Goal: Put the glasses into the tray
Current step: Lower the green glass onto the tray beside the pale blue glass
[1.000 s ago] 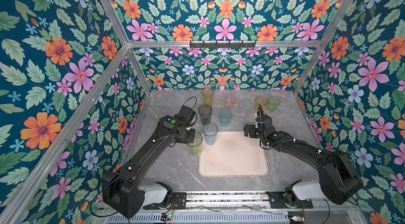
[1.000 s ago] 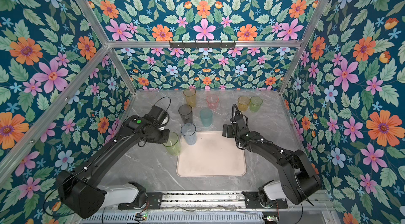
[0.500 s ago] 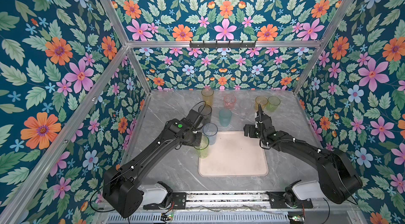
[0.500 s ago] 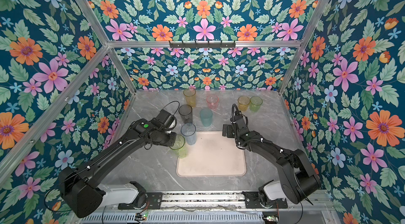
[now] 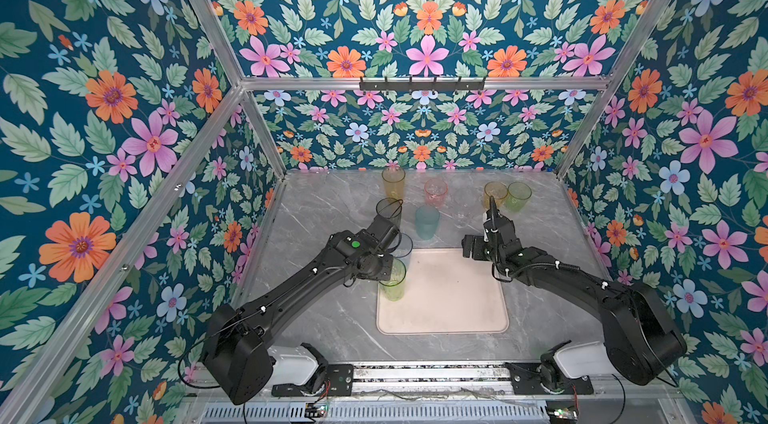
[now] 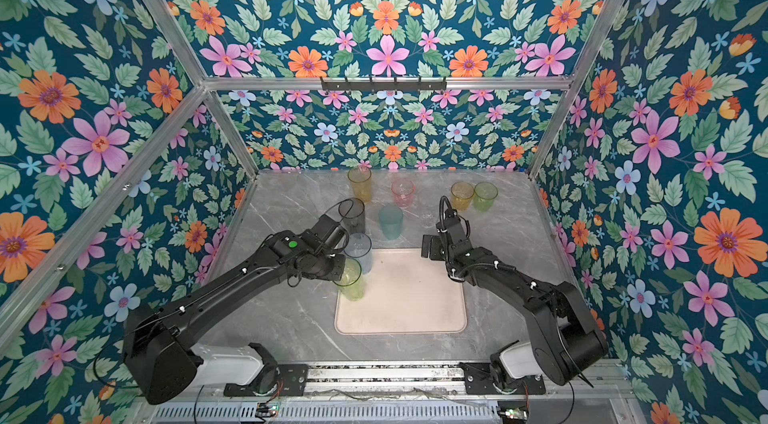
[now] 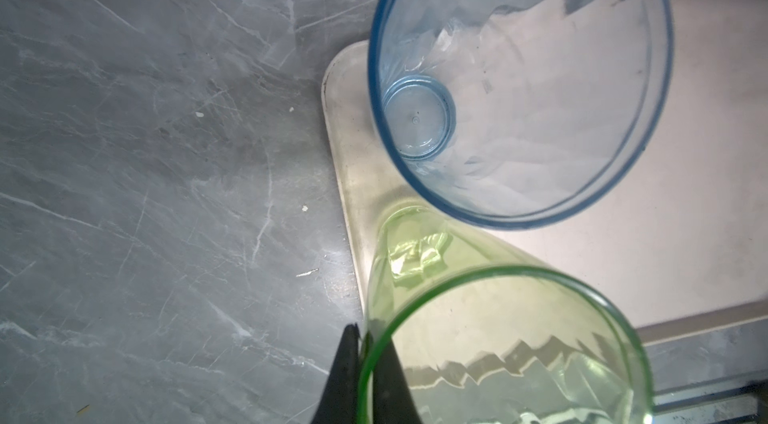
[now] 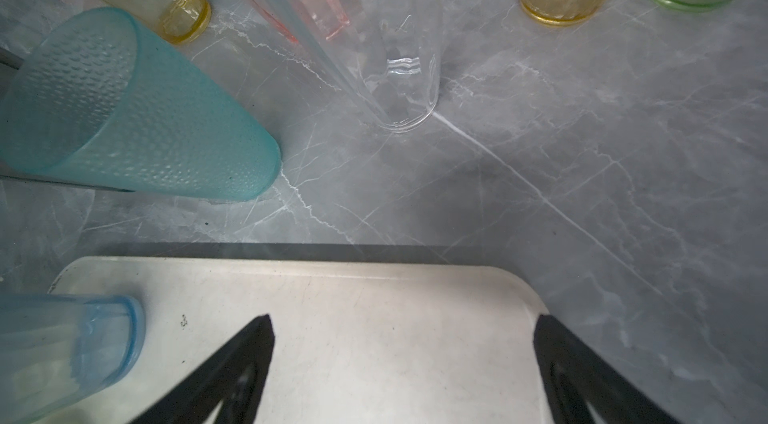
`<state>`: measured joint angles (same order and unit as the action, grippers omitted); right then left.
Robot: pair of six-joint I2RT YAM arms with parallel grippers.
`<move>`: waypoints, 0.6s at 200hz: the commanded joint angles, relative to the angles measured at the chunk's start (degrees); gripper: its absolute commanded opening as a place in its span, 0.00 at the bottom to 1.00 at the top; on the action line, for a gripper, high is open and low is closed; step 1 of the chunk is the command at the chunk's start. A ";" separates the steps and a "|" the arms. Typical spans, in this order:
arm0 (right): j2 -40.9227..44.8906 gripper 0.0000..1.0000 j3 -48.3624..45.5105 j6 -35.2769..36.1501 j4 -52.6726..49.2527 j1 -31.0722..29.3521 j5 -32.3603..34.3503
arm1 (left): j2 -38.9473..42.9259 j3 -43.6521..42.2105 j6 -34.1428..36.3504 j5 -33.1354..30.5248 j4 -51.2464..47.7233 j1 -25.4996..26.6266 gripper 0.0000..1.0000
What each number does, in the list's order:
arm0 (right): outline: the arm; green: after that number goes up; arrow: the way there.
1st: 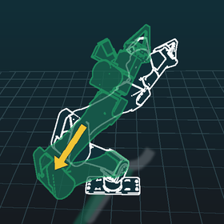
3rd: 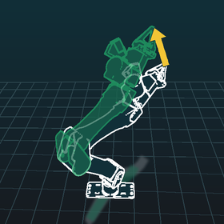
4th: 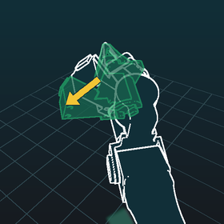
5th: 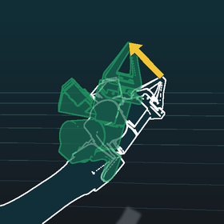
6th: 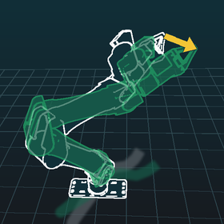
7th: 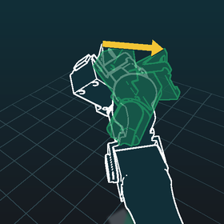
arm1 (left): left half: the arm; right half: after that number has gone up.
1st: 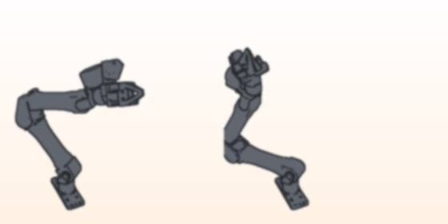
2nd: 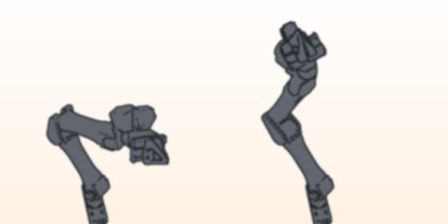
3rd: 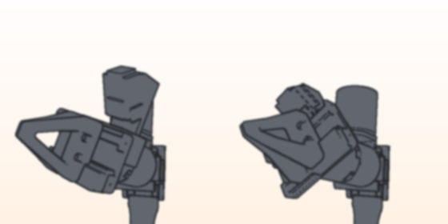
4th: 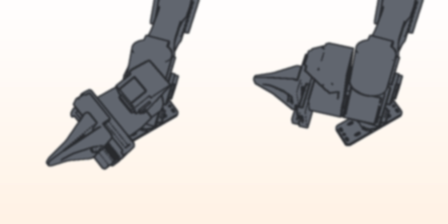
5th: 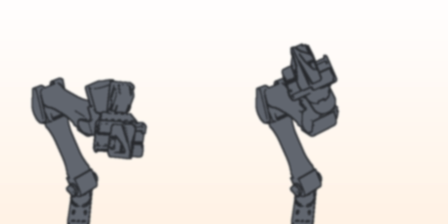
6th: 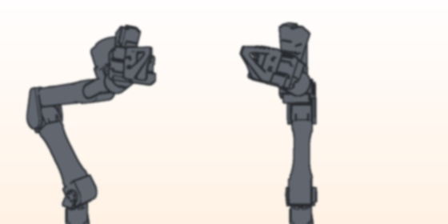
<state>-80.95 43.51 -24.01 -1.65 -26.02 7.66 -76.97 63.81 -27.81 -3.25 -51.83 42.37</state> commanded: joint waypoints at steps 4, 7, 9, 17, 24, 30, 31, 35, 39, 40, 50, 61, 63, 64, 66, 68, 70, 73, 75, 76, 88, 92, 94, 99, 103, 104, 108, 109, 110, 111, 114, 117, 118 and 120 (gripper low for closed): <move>-0.13 0.99 0.40 -0.42 -0.44 -0.05 0.51 | -0.61 0.23 -1.28 -1.55 1.41 0.65 0.00; -0.03 0.99 0.37 -0.42 -0.46 -0.07 0.48 | -0.59 0.33 -1.29 -1.59 1.45 0.73 0.00; -0.07 0.99 0.42 -0.42 -0.46 -0.01 0.50 | -0.63 0.41 -1.28 -1.68 1.42 0.71 0.00; -0.05 0.99 0.37 -0.42 -0.52 -0.05 0.51 | -0.79 0.54 -1.37 -1.91 1.47 0.95 0.00; 0.11 0.99 0.43 -0.35 -0.49 0.00 0.58 | -0.80 0.69 -1.45 -2.19 1.43 1.03 0.00; 0.08 0.99 0.40 -0.38 -0.54 -0.01 0.60 | -0.99 0.79 -1.42 -2.28 1.42 1.10 0.00; 0.08 0.99 0.37 -0.40 -0.55 0.00 0.60 | -1.03 0.79 -1.39 -2.29 1.40 1.16 0.00; 0.09 0.99 0.42 -0.42 -0.53 -0.02 0.60 | -1.07 0.83 -1.41 -2.33 1.40 1.18 0.00; 0.03 0.99 0.39 -0.38 -0.58 0.00 0.57 | -1.16 0.84 -1.53 -2.38 1.40 1.26 0.00; 0.06 0.99 0.42 -0.40 -0.57 0.00 0.58 | -1.16 0.90 -1.54 -2.42 1.43 1.24 0.00; 0.09 0.99 0.40 -0.42 -0.59 0.00 0.55 | -1.47 1.04 -1.54 -2.55 1.47 1.31 0.00; 0.17 0.99 0.35 -0.42 -0.63 0.01 0.54 | -1.80 1.16 -1.55 -2.63 1.41 1.61 0.00; 0.11 0.99 0.35 -0.40 -0.57 0.01 0.52 | -1.83 1.14 -1.57 -2.60 1.39 1.67 0.00; 0.14 0.99 0.40 -0.41 -0.64 0.01 0.56 | -1.85 1.19 -1.55 -2.58 1.43 1.67 0.00; 0.15 0.99 0.43 -0.40 -0.68 0.01 0.59 | -1.93 1.17 -1.55 -2.60 1.46 1.75 0.00; 0.17 0.99 0.37 -0.37 -0.65 -0.02 0.66 | -1.93 1.24 -1.59 -2.57 1.43 1.82 0.00; 0.17 0.99 0.36 -0.41 -0.68 0.00 0.59 | -2.02 1.30 -1.55 -2.62 1.44 1.83 0.00; 0.19 0.99 0.40 -0.42 -0.61 0.00 0.67 | -1.96 1.29 -1.54 -2.67 1.42 1.87 0.00; 0.16 0.99 0.36 -0.42 -0.58 0.00 0.68 | -2.09 1.31 -1.54 -2.65 1.46 1.89 0.00; 0.12 0.99 0.36 -0.42 -0.57 0.00 0.69 | -2.07 1.36 -1.54 -2.65 1.47 1.95 0.00; 0.17 0.99 0.40 -0.38 -0.59 0.00 0.52 | -2.30 1.49 -1.54 -2.80 1.47 2.18 0.00; 0.17 0.99 0.39 -0.42 -0.62 0.00 0.58 | -2.38 1.56 -1.61 -2.84 1.43 2.23 0.00; 0.17 0.99 0.38 -0.42 -0.61 0.00 0.55 | -2.44 1.62 -1.56 -2.87 1.51 2.27 0.00; 0.16 0.99 0.44 -0.40 -0.62 0.01 0.62 | -2.43 1.69 -1.54 -2.89 1.47 2.29 0.00; 0.12 0.99 0.37 -0.42 -0.62 0.00 0.60 | -2.48 1.72 -1.62 -2.92 1.41 2.31 0.00; 0.10 0.99 0.41 -0.42 -0.63 0.00 0.60 | -2.48 1.74 -1.58 -2.91 1.44 2.30 0.00; 0.10 0.99 0.42 -0.41 -0.61 0.00 0.58 | -2.49 1.71 -1.56 -2.97 1.47 2.32 0.00; 0.14 0.99 0.43 -0.42 -0.58 0.00 0.55 | -2.49 1.69 -1.59 -2.94 1.47 2.35 0.00; 0.11 0.99 0.39 -0.42 -0.56 -0.04 0.57 | -2.49 1.68 -1.61 -2.97 1.47 2.36 0.00; 0.14 0.99 0.41 -0.42 -0.60 -0.02 0.59 | -2.53 1.72 -1.58 -2.98 1.47 2.36 0.00; 0.13 0.99 0.40 -0.41 -0.60 0.00 0.60 | -2.51 1.67 -1.62 -2.99 1.47 2.37 0.00; 0.09 0.99 0.36 -0.38 -0.55 0.00 0.60 | -2.59 1.74 -1.70 -2.99 1.54 2.38 0.00; 0.13 0.99 0.40 -0.40 -0.59 -0.04 0.60 | -2.62 1.75 -1.66 -3.04 1.55 2.42 0.00; 0.10 0.99 0.41 -0.37 -0.62 -0.01 0.56 | -2.61 1.75 -1.68 -3.09 1.56 2.42 0.00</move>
<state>-80.95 43.51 -24.01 -1.76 -26.02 7.68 -79.48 65.17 -28.84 -5.15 -50.98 44.64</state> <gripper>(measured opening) 0.988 0.083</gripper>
